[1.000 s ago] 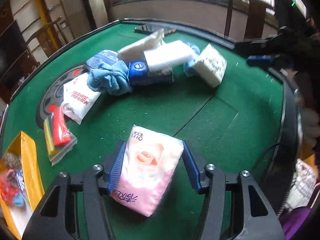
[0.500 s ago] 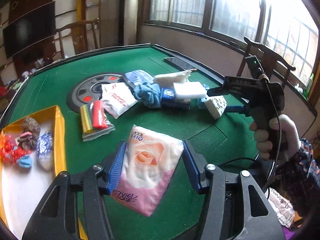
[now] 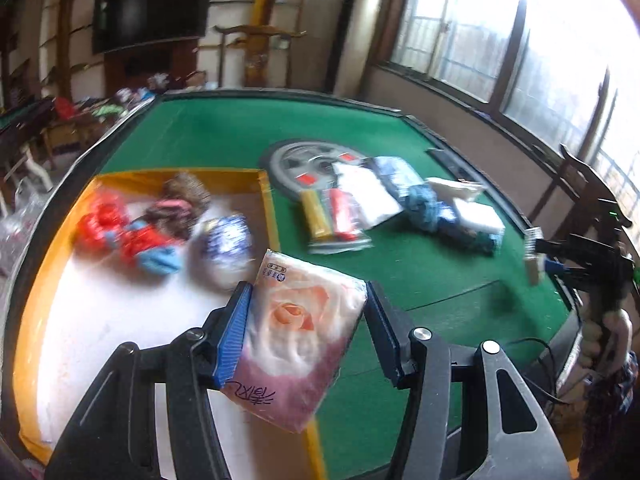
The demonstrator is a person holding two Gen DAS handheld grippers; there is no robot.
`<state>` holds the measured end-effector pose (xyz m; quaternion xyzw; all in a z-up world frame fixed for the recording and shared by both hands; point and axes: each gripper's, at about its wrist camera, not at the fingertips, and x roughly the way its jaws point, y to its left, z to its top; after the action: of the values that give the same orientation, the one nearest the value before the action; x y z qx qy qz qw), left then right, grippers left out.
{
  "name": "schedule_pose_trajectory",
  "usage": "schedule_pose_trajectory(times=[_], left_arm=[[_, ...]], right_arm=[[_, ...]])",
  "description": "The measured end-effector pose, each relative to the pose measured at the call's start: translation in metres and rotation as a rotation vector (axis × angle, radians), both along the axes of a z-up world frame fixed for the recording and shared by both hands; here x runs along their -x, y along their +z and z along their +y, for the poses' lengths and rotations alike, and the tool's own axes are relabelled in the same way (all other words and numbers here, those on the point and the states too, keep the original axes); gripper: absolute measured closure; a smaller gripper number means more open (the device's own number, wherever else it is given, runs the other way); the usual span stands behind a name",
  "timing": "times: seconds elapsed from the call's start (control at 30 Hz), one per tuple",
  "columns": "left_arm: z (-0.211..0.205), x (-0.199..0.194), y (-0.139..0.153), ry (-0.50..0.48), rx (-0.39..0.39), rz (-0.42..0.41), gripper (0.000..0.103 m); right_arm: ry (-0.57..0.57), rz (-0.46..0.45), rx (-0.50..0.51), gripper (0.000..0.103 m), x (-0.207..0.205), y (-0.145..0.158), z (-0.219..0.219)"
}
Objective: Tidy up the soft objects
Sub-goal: 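Carry both tissue packs into the yellow tray and open both tools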
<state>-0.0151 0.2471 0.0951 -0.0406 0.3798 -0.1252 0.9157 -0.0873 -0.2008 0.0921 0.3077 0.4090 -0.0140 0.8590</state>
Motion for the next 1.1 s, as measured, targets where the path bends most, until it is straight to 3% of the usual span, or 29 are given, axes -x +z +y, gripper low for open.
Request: schedule_pose_trajectory(times=[0.17,0.4,0.5,0.63,0.73,0.9,1.1], left_arm=[[0.036,-0.018,-0.019,0.102,0.004,0.098,0.048],[0.070,-0.052,-0.041,0.208,0.032,0.236,0.048],[0.076,-0.064,-0.047,0.230,0.062,0.257,0.047],[0.077,-0.080,-0.054,0.272,0.045,0.272,0.044],[0.087,-0.090,-0.059,0.291,0.117,0.307,0.042],[0.111,-0.073,-0.044,0.333,0.239,0.251,0.042],[0.146,-0.014,-0.007,0.423,0.267,0.076,0.038]], right_arm=[[0.170,-0.057,0.032,0.049,-0.019,0.026,0.061],[0.461,-0.063,0.041,0.049,-0.058,0.033,0.177],[0.566,-0.068,0.058,0.049,-0.067,0.034,0.223],[0.651,-0.068,0.087,0.049,-0.078,0.032,0.266],[0.698,-0.049,0.098,0.049,-0.085,0.025,0.292],[0.760,-0.001,0.108,0.049,-0.092,0.012,0.324],[0.829,0.045,0.121,0.049,-0.100,0.000,0.363]])
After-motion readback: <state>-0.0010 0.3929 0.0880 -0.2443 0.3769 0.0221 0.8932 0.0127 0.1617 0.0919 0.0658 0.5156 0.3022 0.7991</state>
